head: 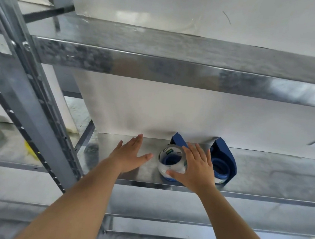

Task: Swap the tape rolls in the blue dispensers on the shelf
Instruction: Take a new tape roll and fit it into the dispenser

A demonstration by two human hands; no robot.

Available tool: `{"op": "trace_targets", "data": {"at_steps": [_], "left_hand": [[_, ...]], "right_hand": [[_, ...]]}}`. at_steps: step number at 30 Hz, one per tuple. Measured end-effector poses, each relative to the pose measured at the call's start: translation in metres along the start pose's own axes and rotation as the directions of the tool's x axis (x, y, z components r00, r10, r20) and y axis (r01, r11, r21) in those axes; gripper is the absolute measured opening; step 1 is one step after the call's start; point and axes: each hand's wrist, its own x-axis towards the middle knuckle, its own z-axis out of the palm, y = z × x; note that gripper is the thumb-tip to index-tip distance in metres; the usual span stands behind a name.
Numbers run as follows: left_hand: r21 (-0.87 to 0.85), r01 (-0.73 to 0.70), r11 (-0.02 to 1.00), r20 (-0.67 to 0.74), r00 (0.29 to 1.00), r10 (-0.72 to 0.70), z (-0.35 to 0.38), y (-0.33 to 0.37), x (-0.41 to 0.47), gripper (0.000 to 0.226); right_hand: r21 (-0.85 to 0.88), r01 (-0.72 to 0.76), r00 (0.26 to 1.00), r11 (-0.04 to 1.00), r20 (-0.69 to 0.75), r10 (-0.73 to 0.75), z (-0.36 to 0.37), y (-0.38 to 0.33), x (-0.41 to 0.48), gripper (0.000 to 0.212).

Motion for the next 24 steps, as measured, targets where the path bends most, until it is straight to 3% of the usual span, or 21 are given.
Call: {"op": "trace_targets", "data": {"at_steps": [8,16,20,24], "left_hand": [[0.011,0.013,1.0,0.011,1.0,-0.013,0.0,0.017,0.003,0.084],[0.02,0.018,1.0,0.008,1.0,-0.018,0.0,0.029,0.003,0.083],[0.034,0.021,0.999,0.015,1.0,-0.021,0.001,0.031,0.002,0.084],[0.062,0.0,0.998,0.026,1.0,-0.002,0.003,0.033,0.001,0.086]], "right_hand": [[-0.17,0.063,0.998,0.983,0.014,-0.061,-0.003,0.007,0.001,0.116],[-0.249,0.149,0.987,0.957,0.095,-0.129,-0.005,0.02,-0.007,0.112],[-0.227,0.184,0.978,0.956,0.136,-0.155,-0.003,0.024,-0.006,0.117],[-0.095,0.257,0.95,0.962,0.207,-0.233,-0.004,0.025,-0.003,0.123]]}}
